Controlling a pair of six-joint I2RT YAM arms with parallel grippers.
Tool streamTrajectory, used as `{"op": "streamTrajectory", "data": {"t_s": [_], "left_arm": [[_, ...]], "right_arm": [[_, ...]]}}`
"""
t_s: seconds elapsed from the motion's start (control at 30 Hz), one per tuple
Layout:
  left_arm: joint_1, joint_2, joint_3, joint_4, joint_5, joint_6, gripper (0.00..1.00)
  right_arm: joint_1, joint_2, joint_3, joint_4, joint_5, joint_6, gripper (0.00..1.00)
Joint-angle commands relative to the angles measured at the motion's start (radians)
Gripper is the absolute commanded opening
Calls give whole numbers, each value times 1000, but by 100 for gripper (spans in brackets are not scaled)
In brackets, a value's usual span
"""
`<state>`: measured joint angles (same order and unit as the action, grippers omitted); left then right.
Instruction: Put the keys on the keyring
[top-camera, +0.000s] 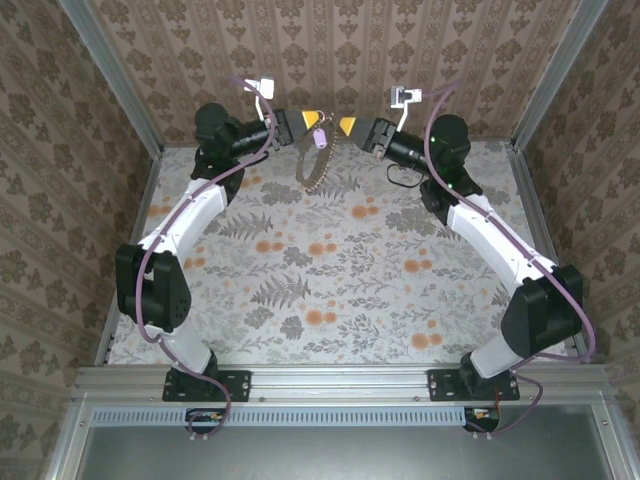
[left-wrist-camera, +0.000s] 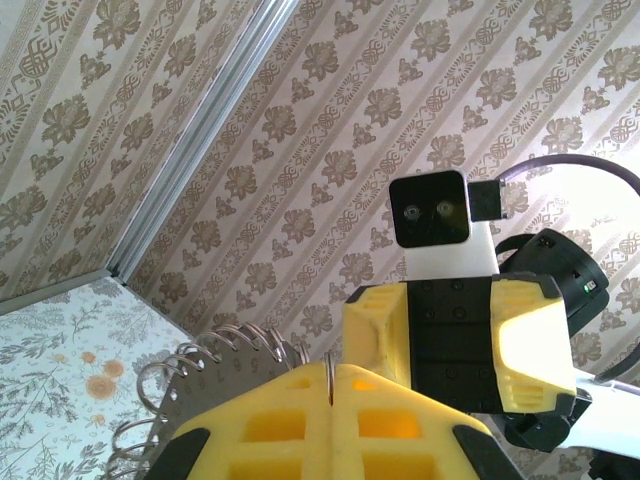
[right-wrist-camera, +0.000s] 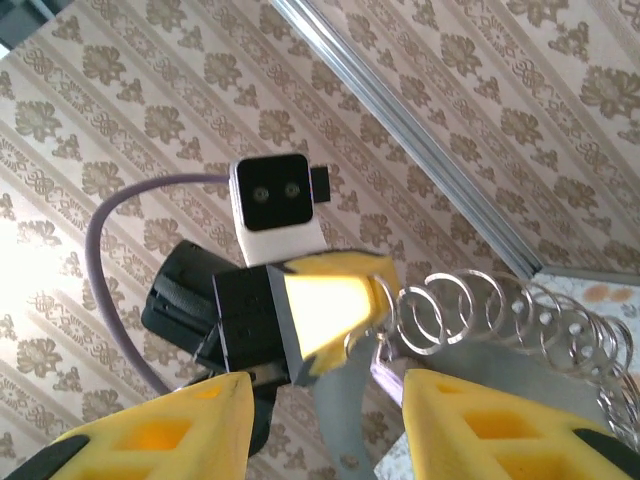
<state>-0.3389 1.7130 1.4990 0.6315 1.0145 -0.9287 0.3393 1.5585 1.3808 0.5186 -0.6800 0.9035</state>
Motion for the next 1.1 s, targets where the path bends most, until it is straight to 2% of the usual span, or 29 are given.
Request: {"op": "streamTrajectory", "data": {"t_s": [0.0,0.3,1.07], "left_arm": [[1,-33,2,62,-13,-21,0],[0,-34,-1,65,-11,-21,0],[0,-34,-3,76,-12,-27,0]], "right_arm": [[22,40,51,70,35,57,44],[42,87,81,92,37,74,40],[61,154,129,95,29,88,37]]}}
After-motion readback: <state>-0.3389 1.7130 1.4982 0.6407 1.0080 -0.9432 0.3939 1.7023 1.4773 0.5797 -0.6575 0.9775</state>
